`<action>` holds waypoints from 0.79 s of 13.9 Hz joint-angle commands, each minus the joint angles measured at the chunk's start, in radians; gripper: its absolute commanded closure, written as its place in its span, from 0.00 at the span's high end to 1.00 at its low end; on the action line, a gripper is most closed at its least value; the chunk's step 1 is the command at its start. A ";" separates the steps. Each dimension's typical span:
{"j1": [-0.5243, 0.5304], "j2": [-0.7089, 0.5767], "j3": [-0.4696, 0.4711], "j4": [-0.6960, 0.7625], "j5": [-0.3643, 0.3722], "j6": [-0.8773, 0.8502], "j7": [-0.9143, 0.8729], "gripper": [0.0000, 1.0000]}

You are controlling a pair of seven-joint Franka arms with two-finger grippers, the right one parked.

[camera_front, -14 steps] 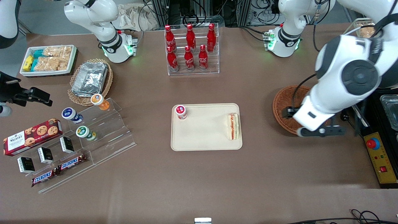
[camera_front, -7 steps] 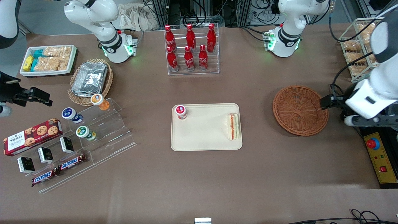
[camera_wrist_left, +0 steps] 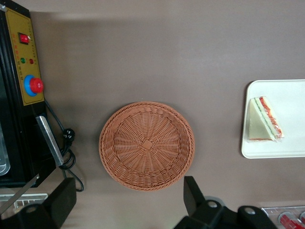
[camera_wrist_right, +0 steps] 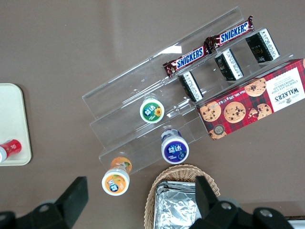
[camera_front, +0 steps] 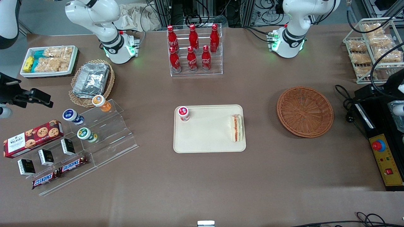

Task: Place sandwich from basket to tray

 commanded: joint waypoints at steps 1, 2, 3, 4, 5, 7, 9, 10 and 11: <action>0.013 -0.017 -0.003 -0.009 -0.024 -0.008 0.035 1.00; 0.011 -0.012 -0.003 -0.006 -0.022 -0.008 0.034 1.00; 0.011 -0.011 -0.004 -0.006 -0.021 -0.008 0.031 1.00; 0.011 -0.011 -0.004 -0.006 -0.021 -0.008 0.031 1.00; 0.011 -0.009 -0.004 -0.006 -0.021 -0.006 0.031 1.00; 0.011 -0.008 -0.003 -0.006 -0.015 -0.006 0.029 1.00; 0.011 -0.008 -0.003 -0.006 -0.015 -0.006 0.026 1.00; 0.011 -0.009 -0.003 -0.006 -0.013 -0.006 0.026 1.00; 0.011 -0.008 -0.004 -0.007 -0.013 -0.006 0.025 1.00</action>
